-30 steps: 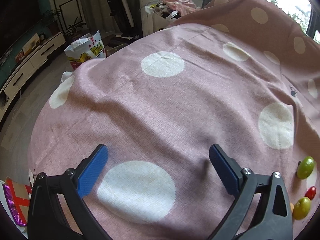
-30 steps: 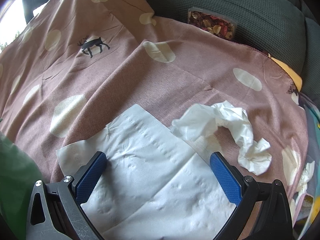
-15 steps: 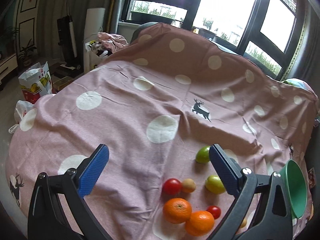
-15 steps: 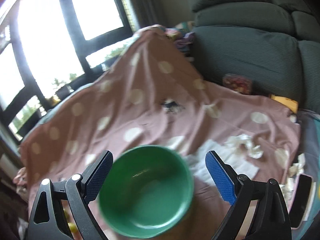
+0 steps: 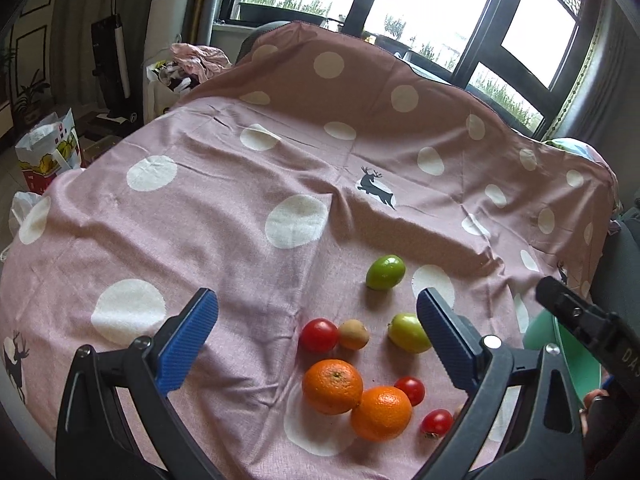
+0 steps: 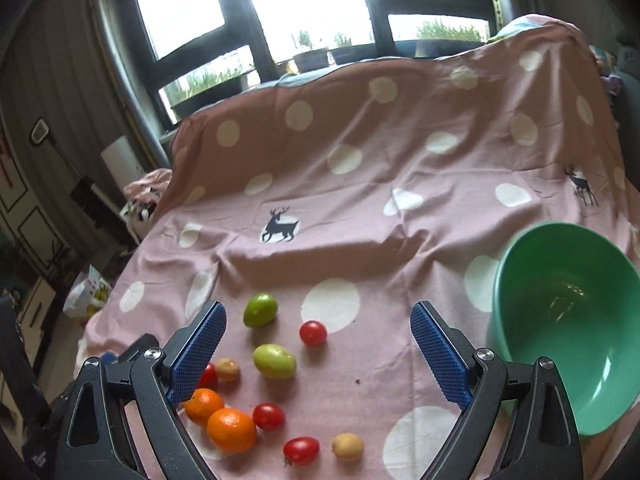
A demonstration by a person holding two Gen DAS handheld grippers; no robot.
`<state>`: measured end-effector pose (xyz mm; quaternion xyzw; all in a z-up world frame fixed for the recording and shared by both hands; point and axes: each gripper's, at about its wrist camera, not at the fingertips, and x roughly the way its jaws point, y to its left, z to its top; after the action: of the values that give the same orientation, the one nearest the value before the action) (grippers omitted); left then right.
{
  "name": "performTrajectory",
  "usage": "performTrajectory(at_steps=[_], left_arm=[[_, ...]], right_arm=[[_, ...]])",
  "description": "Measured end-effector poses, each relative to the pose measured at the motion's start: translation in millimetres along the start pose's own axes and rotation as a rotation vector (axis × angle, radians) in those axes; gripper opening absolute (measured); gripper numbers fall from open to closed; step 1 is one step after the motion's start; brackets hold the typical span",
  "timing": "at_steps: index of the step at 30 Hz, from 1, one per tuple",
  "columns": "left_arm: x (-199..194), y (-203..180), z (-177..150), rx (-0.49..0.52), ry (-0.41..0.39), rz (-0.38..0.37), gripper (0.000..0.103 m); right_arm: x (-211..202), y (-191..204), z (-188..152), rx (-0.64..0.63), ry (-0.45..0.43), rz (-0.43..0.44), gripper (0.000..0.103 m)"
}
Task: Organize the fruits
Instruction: 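Move the right tool over the fruit cluster toward the large orange, then close the right gripper on the large orange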
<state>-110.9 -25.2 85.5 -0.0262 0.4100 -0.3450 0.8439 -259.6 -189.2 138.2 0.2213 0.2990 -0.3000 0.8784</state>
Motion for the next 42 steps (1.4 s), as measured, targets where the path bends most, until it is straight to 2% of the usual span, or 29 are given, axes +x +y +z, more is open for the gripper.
performTrajectory(at_steps=[3, 7, 10, 12, 17, 18, 19, 24, 28, 32, 37, 42], left_arm=[[6.3, 4.9, -4.4, -0.025, 0.048, -0.05, 0.097], [7.5, 7.0, -6.5, -0.031, 0.064, -0.039, 0.091], [7.3, 3.6, -7.8, -0.028, 0.089, -0.071, 0.083], [8.6, -0.2, -9.1, -0.016, 0.108, -0.093, 0.079], [15.8, -12.0, -19.8, 0.028, 0.197, -0.099, 0.066], [14.9, -13.6, -23.5, 0.035, 0.214, -0.101, 0.065], [13.9, -15.0, -27.6, 0.044, 0.23, -0.104, 0.065], [9.1, -22.9, -46.1, 0.072, 0.279, -0.154, 0.061], [14.7, -30.6, -59.1, 0.095, 0.312, -0.129, 0.056], [20.3, -32.9, -63.9, 0.092, 0.351, -0.142, 0.056], [23.3, -32.3, -67.1, 0.092, 0.362, -0.116, 0.056], [27.5, -30.7, -67.8, 0.082, 0.371, -0.126, 0.056]], right_arm=[[12.7, 6.4, -5.3, -0.01, 0.052, 0.007, 0.085], [25.1, 1.0, -8.0, 0.026, 0.09, 0.053, 0.085], [31.6, -5.2, -10.5, 0.049, 0.129, 0.058, 0.083], [36.8, -10.3, -11.4, 0.074, 0.159, 0.074, 0.073], [46.1, -17.5, -15.5, 0.134, 0.221, 0.097, 0.072], [48.3, -17.7, -16.8, 0.147, 0.238, 0.109, 0.063], [49.6, -17.1, -18.0, 0.156, 0.261, 0.126, 0.059], [49.5, -5.9, -24.0, 0.169, 0.326, 0.266, 0.049], [54.5, 4.6, -35.8, 0.176, 0.392, 0.336, 0.046], [62.5, 10.3, -45.2, 0.19, 0.46, 0.342, 0.045], [62.1, 15.4, -50.9, 0.177, 0.476, 0.338, 0.045], [66.0, 17.4, -59.8, 0.178, 0.505, 0.339, 0.045]])
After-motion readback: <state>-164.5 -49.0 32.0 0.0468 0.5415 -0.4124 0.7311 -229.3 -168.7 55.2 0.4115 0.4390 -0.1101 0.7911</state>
